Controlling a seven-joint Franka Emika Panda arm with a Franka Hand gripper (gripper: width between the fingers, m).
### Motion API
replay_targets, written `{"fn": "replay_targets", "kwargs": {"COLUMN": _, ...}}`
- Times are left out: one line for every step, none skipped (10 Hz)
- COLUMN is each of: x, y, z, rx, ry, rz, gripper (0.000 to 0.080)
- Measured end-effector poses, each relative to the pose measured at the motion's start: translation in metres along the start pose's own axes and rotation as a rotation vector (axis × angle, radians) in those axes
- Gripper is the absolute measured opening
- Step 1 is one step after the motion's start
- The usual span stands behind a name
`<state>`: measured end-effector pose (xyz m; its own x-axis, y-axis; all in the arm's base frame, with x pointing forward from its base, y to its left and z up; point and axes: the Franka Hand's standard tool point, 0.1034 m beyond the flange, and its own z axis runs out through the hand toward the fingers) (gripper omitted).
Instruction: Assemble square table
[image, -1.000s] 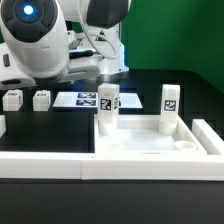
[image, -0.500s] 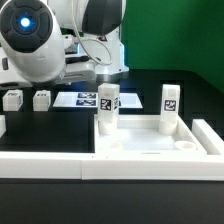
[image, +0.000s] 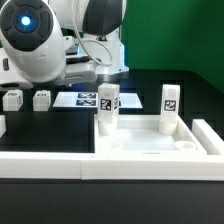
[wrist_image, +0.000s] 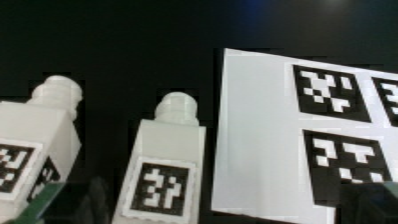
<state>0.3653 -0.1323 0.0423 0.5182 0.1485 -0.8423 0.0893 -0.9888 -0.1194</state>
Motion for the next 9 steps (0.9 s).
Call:
{"fn": "replay_targets", "kwargs": {"x": 0.004, "y": 0.005, "z": 0.001, "rx": -0.018, "ry": 0.020, "rz": 0.002, "gripper": 0.0649}}
{"fn": "replay_targets", "kwargs": {"x": 0.006, "y": 0.007, "z": 0.008, "rx": -0.027, "ry": 0.044, "rz": 0.020, "gripper": 0.0649}}
{"fn": "replay_targets", "kwargs": {"x": 0.007, "y": 0.005, "z": 0.019, "rx": -0.037, "ry": 0.065, "rz": 0.055, "gripper": 0.0649}}
{"fn": "replay_targets", "kwargs": {"x": 0.007, "y": 0.002, "z": 0.025, "rx": -0.038, "ry": 0.062, "rz": 0.052, "gripper": 0.0649}}
{"fn": "replay_targets", "kwargs": {"x": 0.009, "y": 0.002, "z": 0.025, "rx": -0.035, "ry": 0.061, "rz": 0.053, "gripper": 0.0649}}
{"fn": "replay_targets", "kwargs": {"x": 0.009, "y": 0.001, "z": 0.025, "rx": -0.032, "ry": 0.061, "rz": 0.054, "gripper": 0.0649}}
{"fn": "replay_targets", "kwargs": {"x": 0.010, "y": 0.001, "z": 0.027, "rx": -0.031, "ry": 0.057, "rz": 0.052, "gripper": 0.0649}}
{"fn": "replay_targets", "kwargs": {"x": 0.011, "y": 0.002, "z": 0.032, "rx": -0.029, "ry": 0.048, "rz": 0.047, "gripper": 0.0649}}
{"fn": "replay_targets", "kwargs": {"x": 0.013, "y": 0.004, "z": 0.036, "rx": -0.027, "ry": 0.039, "rz": 0.050, "gripper": 0.0649}}
